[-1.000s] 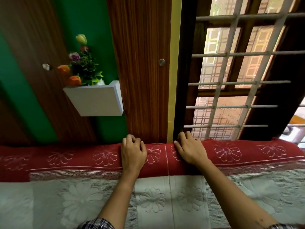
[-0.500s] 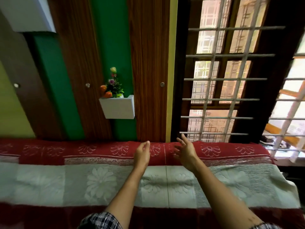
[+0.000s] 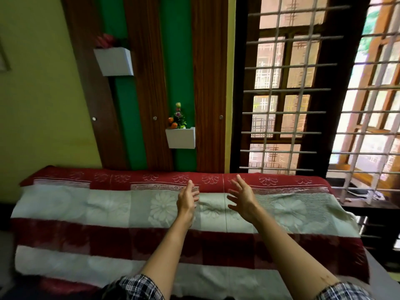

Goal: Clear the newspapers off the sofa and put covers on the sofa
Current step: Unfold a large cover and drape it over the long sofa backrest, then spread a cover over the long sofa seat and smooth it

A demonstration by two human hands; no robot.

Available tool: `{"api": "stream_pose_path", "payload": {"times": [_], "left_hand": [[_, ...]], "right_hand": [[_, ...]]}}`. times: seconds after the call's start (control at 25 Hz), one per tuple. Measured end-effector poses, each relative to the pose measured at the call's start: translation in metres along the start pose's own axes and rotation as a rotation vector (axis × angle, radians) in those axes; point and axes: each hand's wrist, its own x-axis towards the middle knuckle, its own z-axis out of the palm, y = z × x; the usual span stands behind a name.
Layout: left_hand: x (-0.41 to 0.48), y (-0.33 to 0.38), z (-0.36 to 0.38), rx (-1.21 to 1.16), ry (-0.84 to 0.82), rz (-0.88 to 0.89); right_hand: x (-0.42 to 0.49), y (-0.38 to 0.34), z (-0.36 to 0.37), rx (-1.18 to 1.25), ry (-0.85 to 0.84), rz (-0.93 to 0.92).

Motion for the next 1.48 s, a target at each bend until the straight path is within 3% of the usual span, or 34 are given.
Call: {"api": "stream_pose_path", "payload": {"times": [0.28, 0.68, 1.04, 1.2, 1.48], "left_hand": [[-0.134, -0.014, -0.026, -0.039, -0.086, 0.001], [-0.321, -0.086, 0.005, -0.055, -0.3, -0.237], [-0.483, -0.111, 0.152, -0.013, -0.526, -0.311], [-0.57, -0.138, 0.248, -0.072, -0.583, -0.366], [-0.691, -0.206, 0.365, 0.051, -0.732, -0.432]], "right_hand": [[-0.134, 0.031, -0.009, -0.03, 0.047, -0.015], [-0.337, 0.098, -0.101, -0.032, 0.274, 0.1], [-0.485, 0.088, -0.269, 0.048, 0.504, 0.029], [-0.553, 0.082, -0.384, 0.082, 0.6, 0.058], [-0.653, 0.119, -0.543, 0.139, 0.734, 0.151]]}}
